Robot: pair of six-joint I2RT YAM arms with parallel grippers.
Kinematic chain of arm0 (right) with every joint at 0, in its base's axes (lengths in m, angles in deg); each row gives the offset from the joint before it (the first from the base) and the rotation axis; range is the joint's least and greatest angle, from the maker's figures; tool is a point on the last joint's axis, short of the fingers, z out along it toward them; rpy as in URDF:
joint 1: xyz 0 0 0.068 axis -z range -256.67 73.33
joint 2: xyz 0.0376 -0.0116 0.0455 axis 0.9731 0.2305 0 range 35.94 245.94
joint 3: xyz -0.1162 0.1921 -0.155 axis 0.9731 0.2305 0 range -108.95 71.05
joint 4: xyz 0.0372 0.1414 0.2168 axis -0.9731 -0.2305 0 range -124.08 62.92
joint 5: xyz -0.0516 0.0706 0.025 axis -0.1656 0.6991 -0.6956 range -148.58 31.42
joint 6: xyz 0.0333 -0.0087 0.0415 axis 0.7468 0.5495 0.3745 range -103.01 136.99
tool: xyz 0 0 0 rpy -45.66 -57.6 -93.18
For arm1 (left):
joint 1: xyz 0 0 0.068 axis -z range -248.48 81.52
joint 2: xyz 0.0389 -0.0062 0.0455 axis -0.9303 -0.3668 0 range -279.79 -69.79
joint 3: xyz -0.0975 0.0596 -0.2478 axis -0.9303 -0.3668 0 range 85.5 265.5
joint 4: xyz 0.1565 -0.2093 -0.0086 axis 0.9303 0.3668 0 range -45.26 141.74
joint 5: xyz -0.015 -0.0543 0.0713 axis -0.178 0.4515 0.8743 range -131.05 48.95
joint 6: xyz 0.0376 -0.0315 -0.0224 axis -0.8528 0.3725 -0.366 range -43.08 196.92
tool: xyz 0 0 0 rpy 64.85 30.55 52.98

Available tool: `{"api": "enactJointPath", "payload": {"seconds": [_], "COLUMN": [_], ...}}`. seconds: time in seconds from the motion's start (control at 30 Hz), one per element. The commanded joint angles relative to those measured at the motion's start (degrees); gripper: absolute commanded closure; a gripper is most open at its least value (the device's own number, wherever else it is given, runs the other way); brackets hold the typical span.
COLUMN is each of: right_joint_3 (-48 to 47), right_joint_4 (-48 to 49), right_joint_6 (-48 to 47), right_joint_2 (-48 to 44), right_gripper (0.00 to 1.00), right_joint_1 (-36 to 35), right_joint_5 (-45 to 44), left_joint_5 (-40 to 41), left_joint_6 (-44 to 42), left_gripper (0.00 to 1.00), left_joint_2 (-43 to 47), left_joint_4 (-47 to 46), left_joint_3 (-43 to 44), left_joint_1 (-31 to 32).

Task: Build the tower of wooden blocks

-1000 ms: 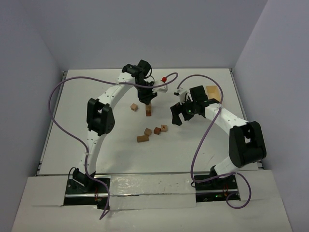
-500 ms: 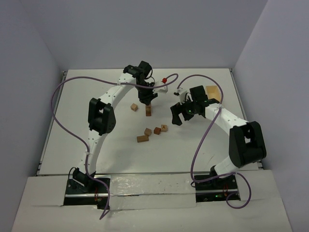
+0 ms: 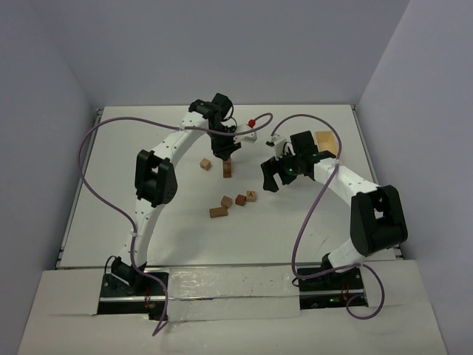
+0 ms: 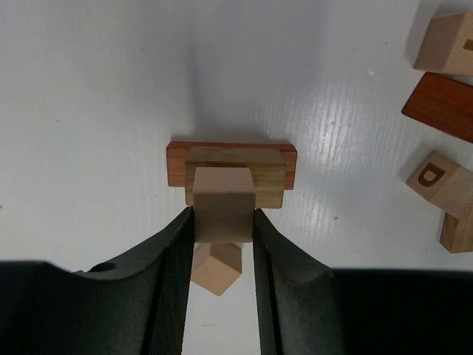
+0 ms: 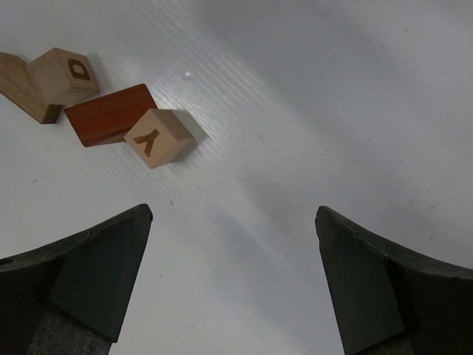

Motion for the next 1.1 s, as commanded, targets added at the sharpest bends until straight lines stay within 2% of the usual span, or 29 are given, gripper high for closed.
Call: {"api": "enactJointPath", "payload": {"seconds": [0.0, 0.47, 1.07], "right_joint_3": [-1.2, -1.5, -1.5], "right_joint_4": [1.0, 0.7, 0.7], "right_joint_6": [0.0, -0.1, 0.0], "right_joint_2": [0.4, 0.8, 0.8], "right_gripper": [0.00, 0.00, 0.00], "right_joint_1": [0.5, 0.5, 0.6], "right_joint_5": [0.8, 1.1, 1.0], "left_joint_5": [-0.6, -0.2, 0.3], "left_joint_6": [-0.5, -0.1, -0.5], "left_gripper": [0.82, 0.69, 0.67], "left_joint_2": [-0.3, -0.8, -1.0], "left_joint_4": [-1.8, -2.1, -1.9], "left_joint_3": [2.4, 1.9, 1.4], "left_joint_1": [0.3, 0.4, 0.4]}}
